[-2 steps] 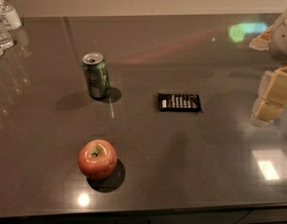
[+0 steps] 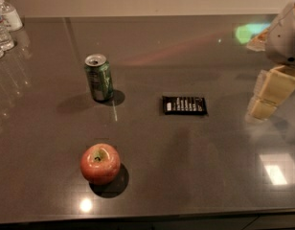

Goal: Pick green can

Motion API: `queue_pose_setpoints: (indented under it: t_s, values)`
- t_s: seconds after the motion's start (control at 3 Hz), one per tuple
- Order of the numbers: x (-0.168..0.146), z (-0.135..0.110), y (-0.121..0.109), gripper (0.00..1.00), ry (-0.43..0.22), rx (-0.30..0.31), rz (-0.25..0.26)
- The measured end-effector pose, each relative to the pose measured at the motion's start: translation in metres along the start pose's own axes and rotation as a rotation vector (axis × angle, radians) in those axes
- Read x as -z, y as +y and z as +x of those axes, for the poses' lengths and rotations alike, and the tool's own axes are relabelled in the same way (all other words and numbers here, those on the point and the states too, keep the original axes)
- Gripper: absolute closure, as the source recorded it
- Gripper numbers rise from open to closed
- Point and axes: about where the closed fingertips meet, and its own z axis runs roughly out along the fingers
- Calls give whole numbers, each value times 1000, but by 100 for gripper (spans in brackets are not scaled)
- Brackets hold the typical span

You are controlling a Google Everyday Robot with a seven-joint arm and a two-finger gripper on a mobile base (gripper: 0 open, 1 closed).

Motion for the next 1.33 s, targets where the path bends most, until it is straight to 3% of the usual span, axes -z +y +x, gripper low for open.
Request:
queue_pose_setpoints:
  t_s: [0.67,1.33]
  values:
    - [-46,-54,-35,0,-148,27,-45]
    - [-72,-132,-43,0,-335,32,-87]
